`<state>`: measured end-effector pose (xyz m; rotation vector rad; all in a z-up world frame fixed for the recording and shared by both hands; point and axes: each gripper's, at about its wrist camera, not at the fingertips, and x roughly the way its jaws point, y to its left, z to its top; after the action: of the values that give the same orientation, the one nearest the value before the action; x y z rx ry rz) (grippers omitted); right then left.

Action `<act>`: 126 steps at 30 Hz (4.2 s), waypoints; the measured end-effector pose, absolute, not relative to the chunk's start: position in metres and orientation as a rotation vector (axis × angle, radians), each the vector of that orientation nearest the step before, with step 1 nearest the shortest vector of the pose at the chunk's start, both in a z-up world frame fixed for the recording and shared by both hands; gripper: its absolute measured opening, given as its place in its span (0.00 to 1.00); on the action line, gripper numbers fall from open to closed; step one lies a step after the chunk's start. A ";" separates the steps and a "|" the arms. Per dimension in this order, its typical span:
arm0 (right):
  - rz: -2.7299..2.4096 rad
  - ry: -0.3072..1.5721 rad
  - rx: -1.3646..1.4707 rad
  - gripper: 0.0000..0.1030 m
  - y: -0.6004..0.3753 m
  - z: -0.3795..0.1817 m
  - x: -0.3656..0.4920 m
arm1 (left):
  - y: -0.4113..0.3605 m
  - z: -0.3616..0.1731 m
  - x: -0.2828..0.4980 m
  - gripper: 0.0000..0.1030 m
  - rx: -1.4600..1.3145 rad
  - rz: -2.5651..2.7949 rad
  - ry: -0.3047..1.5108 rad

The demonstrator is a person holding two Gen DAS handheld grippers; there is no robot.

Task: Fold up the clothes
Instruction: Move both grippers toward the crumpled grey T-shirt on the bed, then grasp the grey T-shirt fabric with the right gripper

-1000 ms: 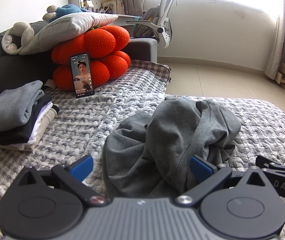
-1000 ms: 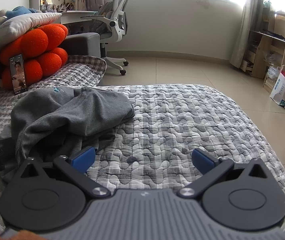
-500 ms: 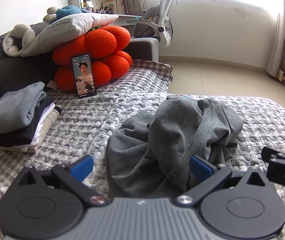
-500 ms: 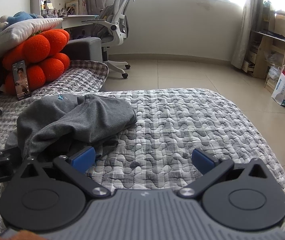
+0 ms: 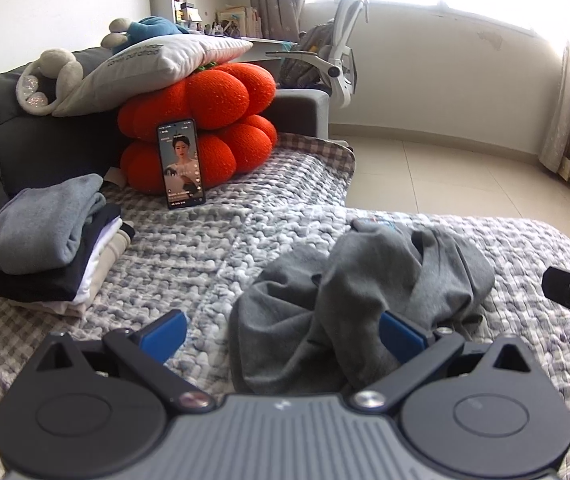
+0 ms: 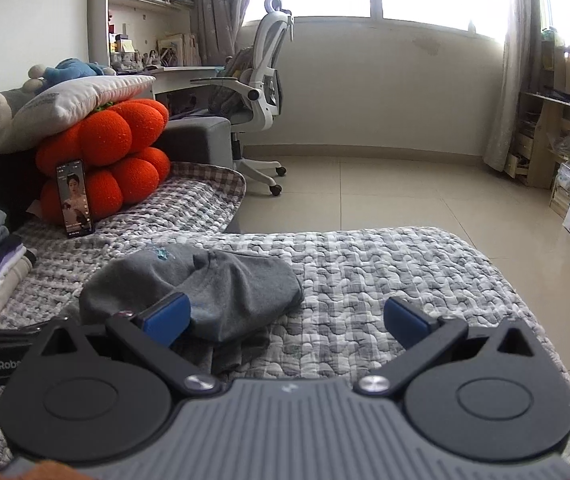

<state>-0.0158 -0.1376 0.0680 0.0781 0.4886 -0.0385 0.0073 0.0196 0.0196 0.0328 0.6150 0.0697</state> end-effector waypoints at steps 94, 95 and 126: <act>0.081 0.816 0.064 1.00 -0.134 -0.021 0.074 | 0.038 -0.066 0.100 1.00 -0.046 -0.162 0.803; 0.083 0.813 0.066 1.00 -0.134 -0.021 0.074 | 0.038 -0.065 0.099 1.00 -0.043 -0.160 0.802; 0.424 0.845 0.334 0.64 -0.104 0.012 0.026 | 0.069 -0.035 0.072 0.95 -0.156 -0.086 0.683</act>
<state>0.0258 -0.1035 0.0124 0.3341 0.8453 0.4240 0.0725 0.0694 -0.0351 -0.1558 0.6829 -0.0857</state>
